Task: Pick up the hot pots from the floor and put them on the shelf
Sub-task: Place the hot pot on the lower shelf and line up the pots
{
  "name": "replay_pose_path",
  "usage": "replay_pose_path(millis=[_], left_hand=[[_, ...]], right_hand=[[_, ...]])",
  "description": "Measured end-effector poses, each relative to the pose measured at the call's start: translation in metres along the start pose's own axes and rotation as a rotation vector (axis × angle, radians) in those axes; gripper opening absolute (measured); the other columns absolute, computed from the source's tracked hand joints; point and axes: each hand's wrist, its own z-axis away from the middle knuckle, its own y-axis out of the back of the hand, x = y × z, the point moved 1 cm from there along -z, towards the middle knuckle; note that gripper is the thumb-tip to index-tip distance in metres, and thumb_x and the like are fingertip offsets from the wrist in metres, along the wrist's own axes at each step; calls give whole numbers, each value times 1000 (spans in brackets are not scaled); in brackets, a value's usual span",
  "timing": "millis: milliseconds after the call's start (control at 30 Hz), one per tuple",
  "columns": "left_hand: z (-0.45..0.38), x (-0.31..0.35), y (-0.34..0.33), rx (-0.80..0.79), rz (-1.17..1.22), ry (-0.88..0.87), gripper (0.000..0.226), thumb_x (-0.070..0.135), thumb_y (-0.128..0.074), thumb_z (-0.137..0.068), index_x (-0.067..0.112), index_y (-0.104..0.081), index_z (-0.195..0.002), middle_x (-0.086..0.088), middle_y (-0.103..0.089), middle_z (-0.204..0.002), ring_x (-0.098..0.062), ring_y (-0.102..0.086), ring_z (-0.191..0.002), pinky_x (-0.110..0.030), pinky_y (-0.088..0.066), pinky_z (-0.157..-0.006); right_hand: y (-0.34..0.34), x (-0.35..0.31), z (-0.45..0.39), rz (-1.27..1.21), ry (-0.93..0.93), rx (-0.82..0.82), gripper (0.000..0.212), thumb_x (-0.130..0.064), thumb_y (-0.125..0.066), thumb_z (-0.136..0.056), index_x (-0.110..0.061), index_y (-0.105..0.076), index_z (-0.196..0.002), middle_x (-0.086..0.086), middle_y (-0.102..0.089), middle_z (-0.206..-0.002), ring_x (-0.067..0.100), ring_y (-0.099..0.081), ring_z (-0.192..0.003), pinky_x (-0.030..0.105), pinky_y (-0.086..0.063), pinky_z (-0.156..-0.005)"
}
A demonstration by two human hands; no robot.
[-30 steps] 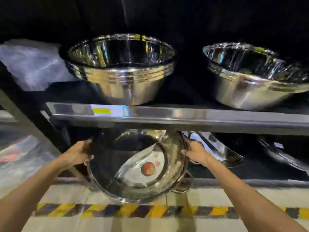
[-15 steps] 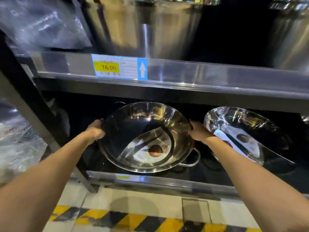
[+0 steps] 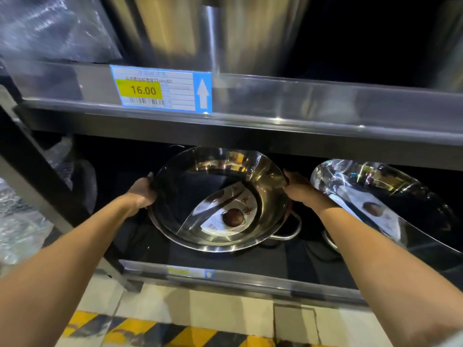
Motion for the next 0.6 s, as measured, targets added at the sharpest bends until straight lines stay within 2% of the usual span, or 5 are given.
replay_pose_path(millis=[100, 200, 367, 467, 600], left_hand=[[5, -1, 1, 27, 33, 3, 39, 6, -52, -88, 2, -48, -127, -28, -59, -120, -46, -59, -104, -52, -53, -83], [12, -10, 6, 49, -21, 44, 43, 9, -54, -87, 6, -47, -129, -25, -60, -121, -44, -60, -103, -49, -54, -86], [12, -7, 15, 64, -258, -44, 53, 14, -53, -90, 7, -35, -140, -26, -49, -137, -43, -47, -124, -42, -40, -104], [3, -1, 15, 30, -334, -67, 56, 16, -47, -93, 8, -27, -144, -27, -38, -144, -43, -39, -131, -43, -34, -108], [-1, -1, 8, -19, -397, -61, 55, 16, -42, -95, 6, -22, -145, -26, -38, -144, -42, -40, -131, -44, -35, -108]], right_hand=[[4, 6, 8, -49, -13, 26, 61, -31, -40, -98, -10, -11, -148, 17, -20, -156, 33, -21, -143, 38, -23, -115], [4, 16, 31, -173, -1, 172, 54, -20, -42, -98, -3, -24, -145, 23, -37, -147, 34, -34, -137, 36, -28, -113], [-37, 4, 117, -236, 90, 468, 25, -13, -47, -93, -5, -56, -114, 16, -63, -102, 32, -61, -97, 36, -46, -77], [-69, -12, 152, -143, 116, 497, 34, -29, -41, -96, -15, -45, -127, 4, -60, -100, 22, -60, -93, 34, -51, -71], [-85, -23, 159, -132, 16, 360, 53, -36, -36, -98, -14, -23, -144, 9, -63, -114, 27, -61, -103, 38, -50, -80]])
